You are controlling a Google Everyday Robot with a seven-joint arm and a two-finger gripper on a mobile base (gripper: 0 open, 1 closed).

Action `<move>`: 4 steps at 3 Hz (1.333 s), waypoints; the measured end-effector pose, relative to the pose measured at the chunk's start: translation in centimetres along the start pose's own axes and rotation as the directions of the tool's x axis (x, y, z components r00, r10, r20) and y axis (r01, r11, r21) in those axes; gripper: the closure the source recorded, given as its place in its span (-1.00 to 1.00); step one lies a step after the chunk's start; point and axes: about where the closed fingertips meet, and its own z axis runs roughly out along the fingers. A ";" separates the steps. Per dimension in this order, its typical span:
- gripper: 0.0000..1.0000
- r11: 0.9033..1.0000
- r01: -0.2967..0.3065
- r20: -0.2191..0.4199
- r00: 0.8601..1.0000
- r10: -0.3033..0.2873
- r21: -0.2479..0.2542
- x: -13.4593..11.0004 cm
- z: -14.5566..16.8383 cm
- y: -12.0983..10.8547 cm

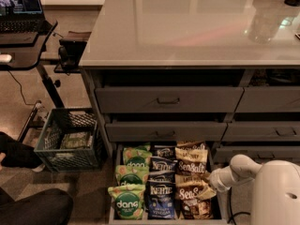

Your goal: Pick brown chip bag from bottom drawer and place on counter

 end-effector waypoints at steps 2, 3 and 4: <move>0.78 1.000 0.000 0.000 1.000 0.000 0.000 0.0 0.0 0.0; 1.00 1.000 0.000 0.000 1.000 0.000 0.000 0.0 0.0 0.0; 1.00 1.000 0.000 0.000 1.000 0.000 0.000 0.0 0.0 0.0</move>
Offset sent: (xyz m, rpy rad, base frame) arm 0.0000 0.0000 0.0000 0.0000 0.0000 0.0000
